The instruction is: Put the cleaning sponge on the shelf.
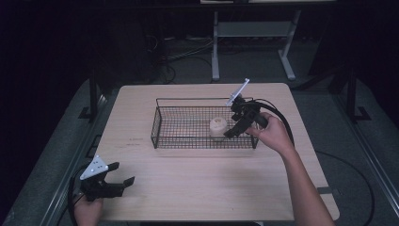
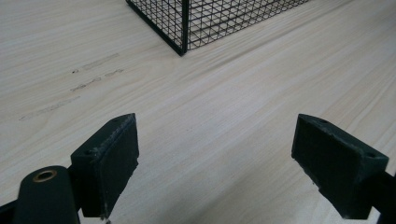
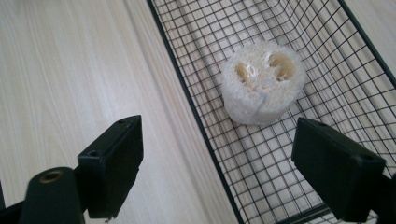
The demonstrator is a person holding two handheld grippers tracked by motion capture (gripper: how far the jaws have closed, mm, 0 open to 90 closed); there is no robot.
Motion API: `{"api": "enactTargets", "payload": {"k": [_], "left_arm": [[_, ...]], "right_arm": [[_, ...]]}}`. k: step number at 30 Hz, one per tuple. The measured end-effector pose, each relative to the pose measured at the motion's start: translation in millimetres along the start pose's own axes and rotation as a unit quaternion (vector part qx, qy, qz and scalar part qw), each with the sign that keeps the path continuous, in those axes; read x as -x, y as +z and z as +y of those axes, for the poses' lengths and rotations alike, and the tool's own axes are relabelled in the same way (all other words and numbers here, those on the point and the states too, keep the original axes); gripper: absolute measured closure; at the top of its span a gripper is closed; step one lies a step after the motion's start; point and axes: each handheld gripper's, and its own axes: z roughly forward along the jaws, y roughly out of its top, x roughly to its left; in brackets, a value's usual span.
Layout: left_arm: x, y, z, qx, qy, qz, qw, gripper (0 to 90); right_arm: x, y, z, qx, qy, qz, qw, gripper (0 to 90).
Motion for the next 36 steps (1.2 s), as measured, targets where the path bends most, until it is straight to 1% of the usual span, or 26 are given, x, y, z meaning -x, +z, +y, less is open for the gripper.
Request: {"api": "enactTargets", "payload": {"k": [4,7,9,12,14,16,18,20,25,27,30,32,33,34,36], "left_arm": [[0.5,0.0,0.2,0.000,0.001,0.000,1.0000,13.7],[0.3,-0.3,0.2,0.000,0.001,0.001,1.0000,13.7],[0.1,-0.5,0.1,0.000,0.000,0.001,1.0000,13.7],[0.3,-0.5,0.1,0.000,0.001,0.000,1.0000,13.7],[0.4,-0.3,0.1,0.000,0.001,0.000,1.0000,13.7],[0.3,0.0,0.0,-0.001,0.000,0.001,1.0000,13.7],[0.5,-0.4,0.0,-0.001,0.001,0.000,1.0000,13.7],[0.3,-0.6,0.0,0.001,0.001,0.000,1.0000,13.7],[0.7,-0.4,-0.1,0.000,0.001,0.000,1.0000,13.7],[1.3,-0.2,0.3,-0.001,0.001,0.000,1.0000,13.7],[1.6,0.4,0.3,-0.001,0.002,0.000,1.0000,13.7],[1.6,0.6,0.2,-0.002,0.002,0.000,1.0000,13.7],[1.7,0.7,0.2,-0.002,0.002,0.000,1.0000,13.7],[1.8,0.7,0.2,-0.002,0.002,0.000,1.0000,13.7],[1.7,0.7,0.1,-0.002,0.002,0.000,1.0000,13.7]], "right_arm": [[-6.5,-2.7,-4.6,0.003,-0.005,0.001,1.0000,16.6],[-11.8,-3.3,-8.1,0.004,-0.010,-0.008,0.9999,15.1],[-14.3,-2.9,-11.5,0.008,-0.014,-0.005,0.9999,15.6],[-17.2,-0.5,-17.7,0.007,-0.016,-0.006,0.9998,15.6],[-18.2,1.8,-22.4,0.006,-0.015,-0.002,0.9999,15.6],[-19.5,3.2,-25.5,-0.007,-0.016,0.000,0.9998,15.6],[-21.4,2.7,-27.4,-0.010,-0.015,0.002,0.9998,15.6],[-26.2,0.9,-30.8,0.003,-0.022,-0.001,0.9998,15.6],[-32.7,2.3,-37.9,-0.004,-0.025,0.000,0.9997,15.6],[-35.1,3.2,-42.1,-0.001,-0.025,0.004,0.9997,15.6],[-36.9,3.7,-47.1,0.003,-0.026,0.004,0.9996,15.6],[-38.3,3.7,-48.8,-0.008,-0.025,0.003,0.9997,15.6],[-38.9,3.4,-49.6,-0.007,-0.026,0.003,0.9996,15.6],[-40.2,2.8,-51.3,0.002,-0.027,0.004,0.9996,15.7],[-41.3,2.7,-53.7,0.005,-0.029,0.005,0.9996,15.9]]}}
